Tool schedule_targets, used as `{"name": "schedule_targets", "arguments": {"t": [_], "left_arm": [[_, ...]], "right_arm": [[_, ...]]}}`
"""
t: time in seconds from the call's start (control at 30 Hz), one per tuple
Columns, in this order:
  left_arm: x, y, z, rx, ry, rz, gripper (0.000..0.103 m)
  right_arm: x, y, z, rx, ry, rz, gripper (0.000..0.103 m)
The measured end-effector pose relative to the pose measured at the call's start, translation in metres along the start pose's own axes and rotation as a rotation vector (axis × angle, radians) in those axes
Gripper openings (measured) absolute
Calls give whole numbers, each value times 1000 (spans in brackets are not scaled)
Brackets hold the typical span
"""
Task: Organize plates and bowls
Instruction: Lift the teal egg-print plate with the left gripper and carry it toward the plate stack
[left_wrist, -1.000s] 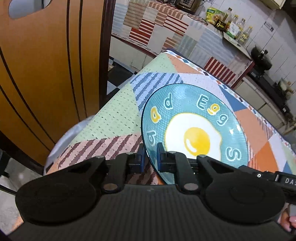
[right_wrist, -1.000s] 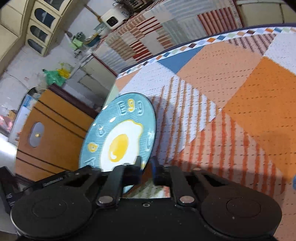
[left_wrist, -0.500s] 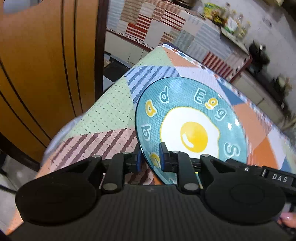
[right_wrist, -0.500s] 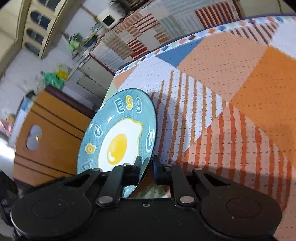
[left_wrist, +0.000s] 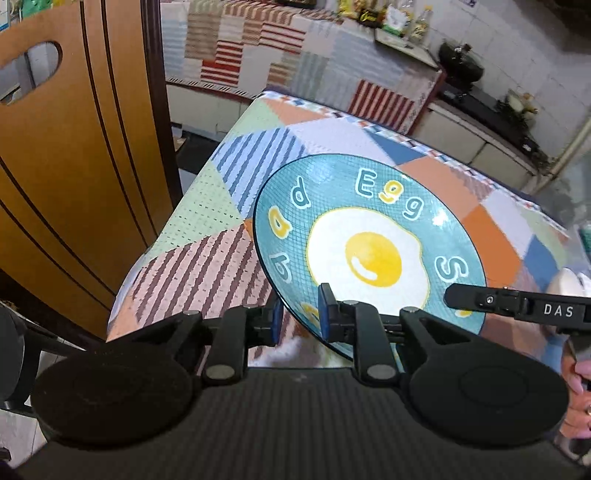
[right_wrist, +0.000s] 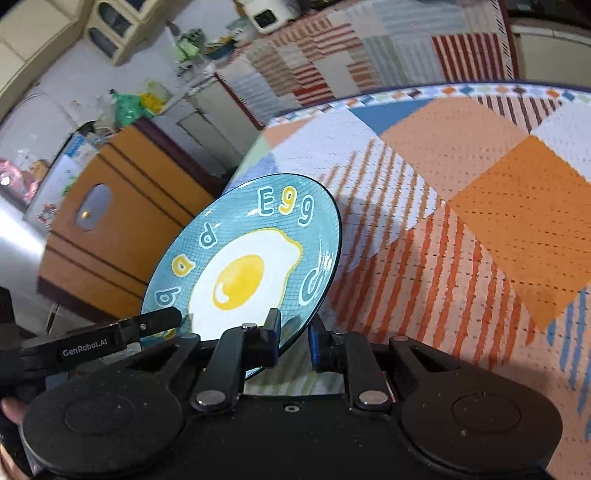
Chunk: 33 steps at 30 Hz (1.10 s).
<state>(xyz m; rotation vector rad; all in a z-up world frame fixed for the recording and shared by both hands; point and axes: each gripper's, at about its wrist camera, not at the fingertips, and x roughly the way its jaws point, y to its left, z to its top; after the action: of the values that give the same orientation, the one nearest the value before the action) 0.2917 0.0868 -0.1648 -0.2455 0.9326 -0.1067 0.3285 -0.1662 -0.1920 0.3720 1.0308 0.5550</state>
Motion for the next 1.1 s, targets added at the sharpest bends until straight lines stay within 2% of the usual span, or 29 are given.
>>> {"name": "schedule_targets", "arguments": {"t": [0.1, 0.23, 0.4, 0.6, 0.83, 1.1], "left_arm": [[-29, -5, -1, 24, -16, -23, 17], [-73, -19, -7, 79, -77, -26, 17], [-117, -37, -15, 130, -98, -42, 17], [-147, -57, -30, 172, -40, -65, 18], [-164, -79, -53, 224, 44, -115, 18], [-166, -108, -81, 274, 73, -147, 18]], "right_arm": [[-23, 13, -3, -33, -20, 16, 21], [-60, 31, -12, -67, -66, 44, 21], [-103, 49, -29, -82, -124, 53, 21], [-143, 55, -58, -47, -118, 38, 22], [-173, 45, -94, -8, -104, 31, 22], [-200, 31, -132, 23, -133, -4, 23]]}}
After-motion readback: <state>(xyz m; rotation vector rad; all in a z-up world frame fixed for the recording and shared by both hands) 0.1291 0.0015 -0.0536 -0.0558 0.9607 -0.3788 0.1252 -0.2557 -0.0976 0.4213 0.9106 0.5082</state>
